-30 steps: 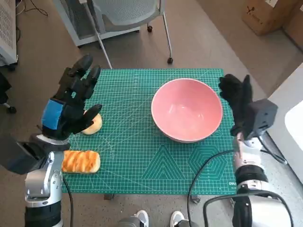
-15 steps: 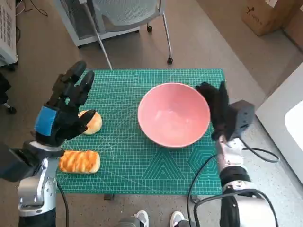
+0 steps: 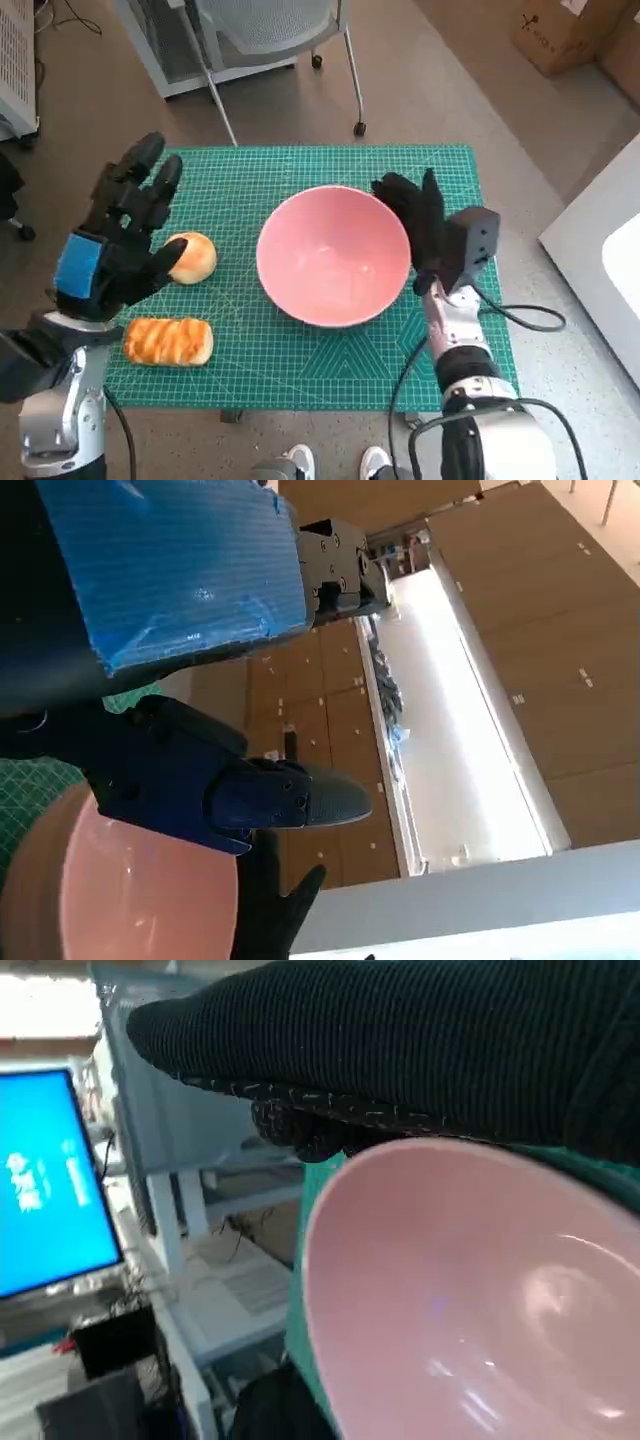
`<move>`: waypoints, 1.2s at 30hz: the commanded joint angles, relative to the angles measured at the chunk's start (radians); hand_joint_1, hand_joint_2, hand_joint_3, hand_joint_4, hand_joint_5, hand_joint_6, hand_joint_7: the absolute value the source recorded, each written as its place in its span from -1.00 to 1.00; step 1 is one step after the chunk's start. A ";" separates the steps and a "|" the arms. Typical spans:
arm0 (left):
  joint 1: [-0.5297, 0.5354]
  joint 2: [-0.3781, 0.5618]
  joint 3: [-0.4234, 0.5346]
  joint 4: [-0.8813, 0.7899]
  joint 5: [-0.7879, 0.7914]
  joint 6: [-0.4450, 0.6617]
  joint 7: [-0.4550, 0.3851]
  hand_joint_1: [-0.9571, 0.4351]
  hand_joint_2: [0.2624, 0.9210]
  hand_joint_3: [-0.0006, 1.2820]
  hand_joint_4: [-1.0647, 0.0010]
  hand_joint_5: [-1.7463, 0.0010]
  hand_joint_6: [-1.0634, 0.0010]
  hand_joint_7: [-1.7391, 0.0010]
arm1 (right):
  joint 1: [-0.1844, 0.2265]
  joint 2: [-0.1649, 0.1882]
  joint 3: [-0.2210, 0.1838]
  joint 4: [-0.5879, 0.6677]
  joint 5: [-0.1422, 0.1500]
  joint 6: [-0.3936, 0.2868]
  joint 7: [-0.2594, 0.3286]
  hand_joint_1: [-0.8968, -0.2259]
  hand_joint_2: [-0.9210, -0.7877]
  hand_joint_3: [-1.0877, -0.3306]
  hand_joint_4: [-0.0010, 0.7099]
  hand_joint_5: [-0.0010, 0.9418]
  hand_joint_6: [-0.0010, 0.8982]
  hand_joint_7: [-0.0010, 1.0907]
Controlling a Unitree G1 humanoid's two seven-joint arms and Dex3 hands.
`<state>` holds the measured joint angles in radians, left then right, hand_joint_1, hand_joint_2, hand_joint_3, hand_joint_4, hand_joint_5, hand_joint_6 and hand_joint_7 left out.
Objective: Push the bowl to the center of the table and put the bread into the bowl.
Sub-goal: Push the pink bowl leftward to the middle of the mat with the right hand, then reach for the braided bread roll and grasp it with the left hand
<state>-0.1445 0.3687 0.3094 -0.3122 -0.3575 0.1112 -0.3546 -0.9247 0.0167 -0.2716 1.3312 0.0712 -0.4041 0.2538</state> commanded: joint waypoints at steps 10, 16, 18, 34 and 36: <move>0.051 0.009 0.023 -0.048 0.009 0.010 0.029 -0.40 1.00 -0.54 0.77 0.99 1.00 0.50 | -0.032 0.057 0.010 0.017 -0.018 0.033 0.007 -0.39 -1.00 -0.07 -0.68 -1.00 -0.35 -0.97; 0.064 0.007 0.018 -0.061 0.017 0.006 0.041 -0.40 1.00 -0.54 0.76 0.99 1.00 0.47 | -0.051 0.037 0.017 0.015 -0.022 0.038 0.029 -0.35 -1.00 -0.08 -0.68 -1.00 -0.35 -0.96; 0.071 0.008 0.019 -0.068 0.020 0.004 0.044 -0.40 1.00 -0.54 0.76 0.99 1.00 0.47 | -0.061 0.018 0.016 0.011 -0.020 0.031 0.042 -0.37 -1.00 -0.08 -0.68 -1.00 -0.35 -0.97; 0.100 0.032 0.057 -0.108 0.027 -0.009 0.051 -0.43 1.00 -0.59 0.71 0.98 1.00 0.49 | -0.075 -0.103 -0.044 -0.074 0.083 -0.263 0.240 -0.38 -1.00 -0.16 -0.75 -0.99 -0.43 -0.99; 0.101 0.036 0.059 -0.114 0.031 -0.009 0.051 -0.43 1.00 -0.60 0.71 0.98 1.00 0.48 | -0.072 -0.109 -0.055 -0.083 0.107 -0.290 0.280 -0.37 -1.00 -0.12 -0.72 -0.98 -0.40 -0.98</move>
<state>-0.0515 0.3896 0.3595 -0.4027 -0.3382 0.1162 -0.3061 -1.0124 -0.0846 -0.3101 1.2531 0.1476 -0.6660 0.4787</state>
